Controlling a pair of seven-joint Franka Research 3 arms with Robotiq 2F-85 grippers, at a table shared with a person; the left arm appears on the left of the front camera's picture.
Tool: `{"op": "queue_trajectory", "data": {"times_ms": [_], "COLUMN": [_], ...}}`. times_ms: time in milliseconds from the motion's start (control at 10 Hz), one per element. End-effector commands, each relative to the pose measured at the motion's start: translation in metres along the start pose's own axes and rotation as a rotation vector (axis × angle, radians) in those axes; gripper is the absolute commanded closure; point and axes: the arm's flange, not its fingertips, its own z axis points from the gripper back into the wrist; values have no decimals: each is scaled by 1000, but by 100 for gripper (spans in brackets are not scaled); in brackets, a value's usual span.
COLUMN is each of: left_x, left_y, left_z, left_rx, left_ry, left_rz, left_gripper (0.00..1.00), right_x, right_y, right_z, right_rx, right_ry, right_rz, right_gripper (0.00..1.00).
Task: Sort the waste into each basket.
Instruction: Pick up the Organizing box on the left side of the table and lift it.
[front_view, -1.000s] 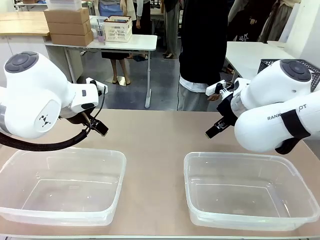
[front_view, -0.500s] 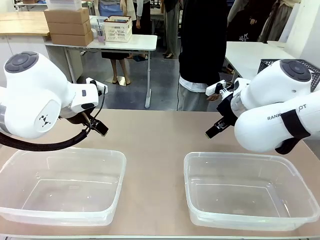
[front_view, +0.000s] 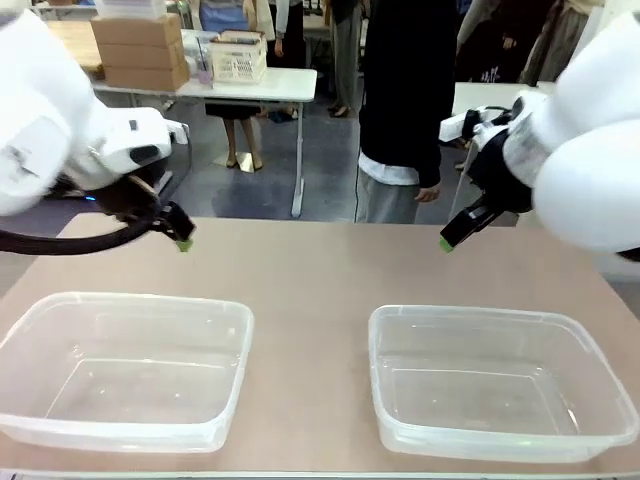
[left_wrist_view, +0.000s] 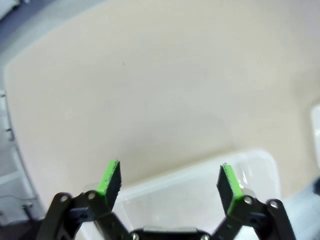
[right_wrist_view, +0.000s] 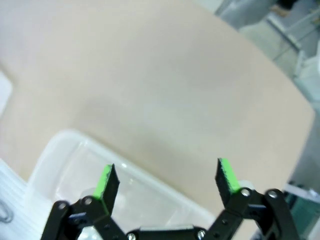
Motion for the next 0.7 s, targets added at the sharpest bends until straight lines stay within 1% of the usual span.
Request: {"op": "queue_trajectory", "data": {"times_ms": [0,100,200,300,400,500,600], "left_x": [-44,-56,-17,-17,-37,-51,-72], "left_y": [0,-3,-7,-7,-11,2,32], "left_z": [56,51,41,41,72,79,92], "left_rx": [-179,-199,-80,-80,-145,-278,-457], "left_ry": [24,34,8,8,13,95,222], "left_rz": [-30,-22,-8,-8,-20,-89,-105], "left_gripper": [0,0,0,0,0,0,0], "right_x": [-63,-85,-17,-17,-36,-57,-84], "right_y": [18,28,7,7,17,11,0], "right_z": [46,35,40,40,72,82,103], "right_rx": [-55,-128,-20,-20,-61,136,312], "right_ry": [31,37,15,15,23,6,-10], "right_rz": [-4,-28,-5,-5,-10,-59,-219], "right_gripper": [0,0,0,0,0,0,0]}}
